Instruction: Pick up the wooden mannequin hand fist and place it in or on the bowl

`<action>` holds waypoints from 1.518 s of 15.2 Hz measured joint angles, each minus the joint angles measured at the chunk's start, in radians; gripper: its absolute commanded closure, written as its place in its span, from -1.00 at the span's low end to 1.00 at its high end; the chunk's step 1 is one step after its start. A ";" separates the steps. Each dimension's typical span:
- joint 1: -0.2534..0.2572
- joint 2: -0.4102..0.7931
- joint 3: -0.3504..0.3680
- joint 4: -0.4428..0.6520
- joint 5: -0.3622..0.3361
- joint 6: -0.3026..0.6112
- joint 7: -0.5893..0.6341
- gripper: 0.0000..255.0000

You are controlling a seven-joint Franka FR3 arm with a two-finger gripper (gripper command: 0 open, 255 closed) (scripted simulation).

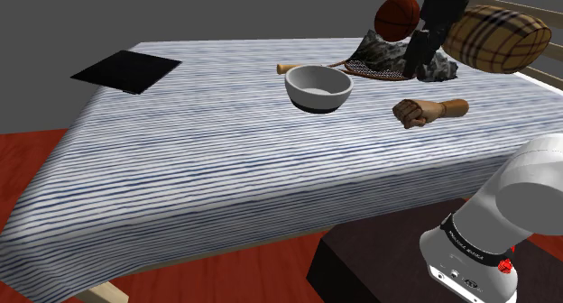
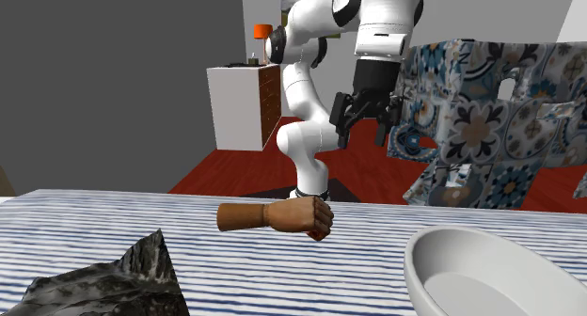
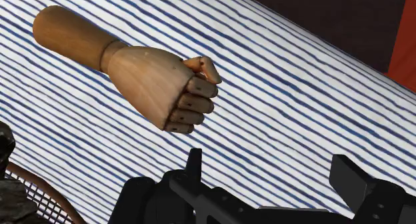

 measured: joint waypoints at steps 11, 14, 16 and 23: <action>0.087 -0.113 -0.426 -0.118 -0.135 0.029 -0.671 -1.00; 0.138 -0.080 -0.577 -0.096 -0.180 0.035 -0.896 -1.00; 0.183 -0.044 -0.686 -0.075 -0.209 0.045 -1.047 -1.00; 0.296 0.042 -0.893 -0.047 -0.252 0.094 -1.312 -1.00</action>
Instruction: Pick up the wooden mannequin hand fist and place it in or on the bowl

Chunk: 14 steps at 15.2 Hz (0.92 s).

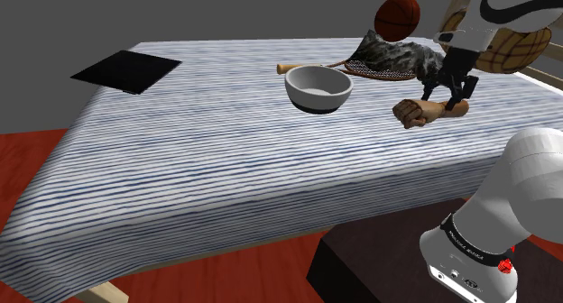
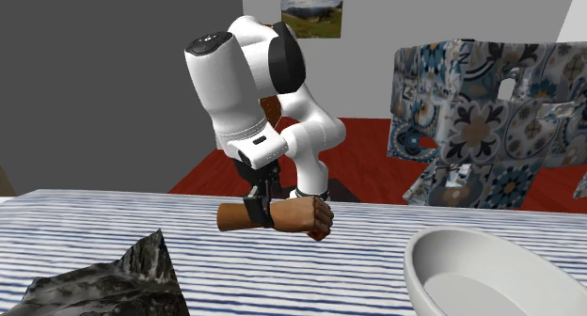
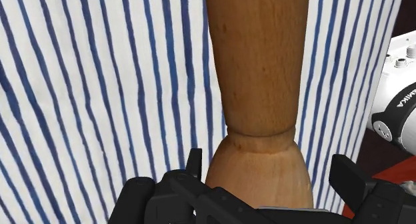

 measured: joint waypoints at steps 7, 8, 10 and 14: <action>-0.003 0.002 -0.023 -0.055 -0.018 0.057 -0.001 -1.00; -0.004 0.002 -0.023 -0.056 -0.019 0.057 -0.001 -1.00; -0.004 0.002 -0.024 -0.056 -0.019 0.058 -0.001 -1.00; -0.004 0.002 -0.024 -0.056 -0.019 0.058 -0.001 1.00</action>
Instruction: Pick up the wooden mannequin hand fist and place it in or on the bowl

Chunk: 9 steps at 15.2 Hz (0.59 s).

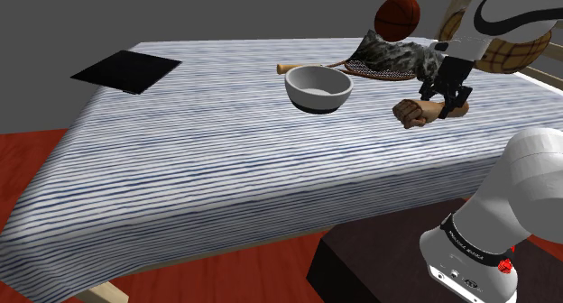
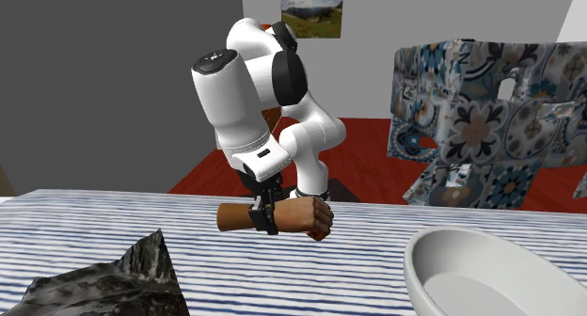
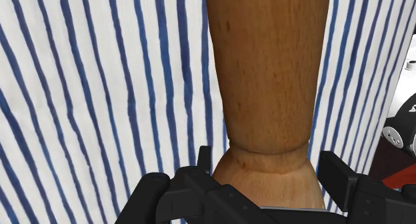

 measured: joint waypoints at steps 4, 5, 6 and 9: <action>0.000 0.000 0.000 0.000 0.000 0.000 0.000 1.00; 0.000 0.000 0.000 0.000 0.000 0.000 0.000 1.00; 0.000 0.000 0.000 0.000 0.000 0.000 0.000 1.00; -0.002 -0.005 0.010 0.011 0.005 -0.017 0.001 1.00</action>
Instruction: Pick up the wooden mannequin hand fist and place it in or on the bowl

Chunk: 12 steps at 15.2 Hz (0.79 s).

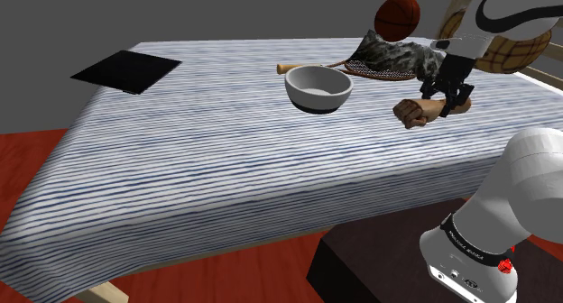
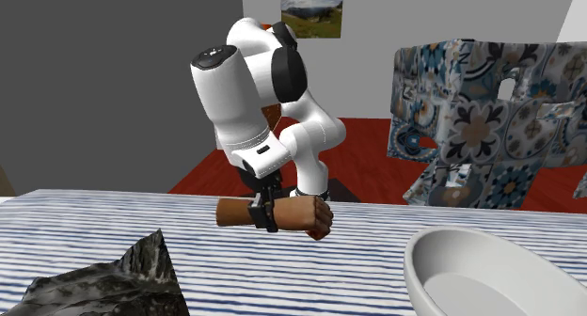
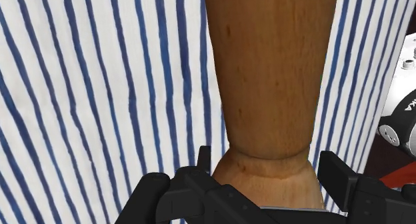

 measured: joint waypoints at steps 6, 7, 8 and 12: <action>-0.005 -0.019 0.046 0.055 0.024 -0.078 0.009 1.00; -0.003 -0.019 0.053 0.067 0.029 -0.090 0.011 1.00; -0.004 -0.022 0.061 0.078 0.034 -0.105 0.012 1.00; -0.001 -0.026 0.087 0.123 0.051 -0.155 0.017 1.00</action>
